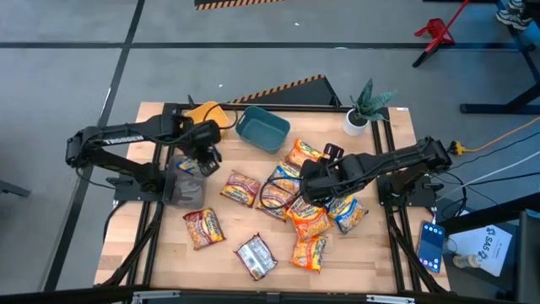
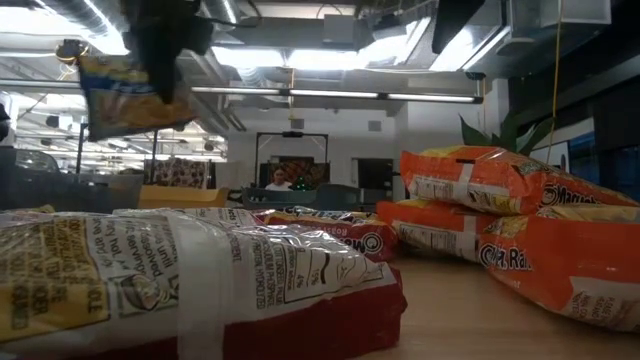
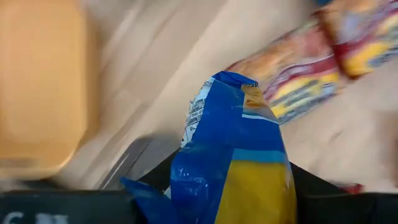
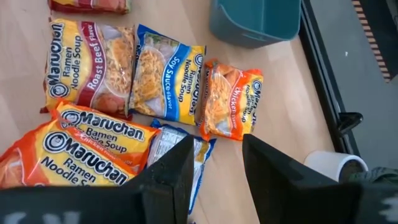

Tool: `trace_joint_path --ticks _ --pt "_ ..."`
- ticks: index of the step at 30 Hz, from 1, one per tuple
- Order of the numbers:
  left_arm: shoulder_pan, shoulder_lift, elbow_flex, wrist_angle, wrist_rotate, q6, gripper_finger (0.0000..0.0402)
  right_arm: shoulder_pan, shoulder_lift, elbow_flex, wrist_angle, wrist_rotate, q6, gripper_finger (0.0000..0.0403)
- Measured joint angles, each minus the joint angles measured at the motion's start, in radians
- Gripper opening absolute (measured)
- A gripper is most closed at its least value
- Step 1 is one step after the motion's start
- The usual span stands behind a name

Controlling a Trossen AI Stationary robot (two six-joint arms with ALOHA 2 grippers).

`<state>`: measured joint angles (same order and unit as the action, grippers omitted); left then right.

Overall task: Sort Maruchan noodles
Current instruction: Put the blue noodle pack into the black bin

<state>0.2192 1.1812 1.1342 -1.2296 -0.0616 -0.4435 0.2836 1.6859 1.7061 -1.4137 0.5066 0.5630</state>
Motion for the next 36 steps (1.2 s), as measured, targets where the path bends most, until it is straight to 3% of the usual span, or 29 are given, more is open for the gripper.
trace_joint_path --ticks 7,14,28,36 --pt "-0.01 -0.062 -0.042 -0.107 -0.05 0.071 0.0135 -0.003 0.0 0.0 0.001 0.01 0.008 0.0127" --pt "-0.009 -0.078 -0.177 -0.105 -0.031 0.208 0.0135 -0.002 0.0 0.0 0.003 0.036 0.006 0.0127" --pt "-0.008 -0.075 -0.362 0.062 -0.034 0.437 0.0135 -0.002 0.0 0.0 0.006 0.04 0.005 0.0127" --pt "0.0 -0.059 -0.387 0.171 -0.03 0.555 0.0135 -0.002 0.0 0.0 0.009 0.042 0.005 0.0127"
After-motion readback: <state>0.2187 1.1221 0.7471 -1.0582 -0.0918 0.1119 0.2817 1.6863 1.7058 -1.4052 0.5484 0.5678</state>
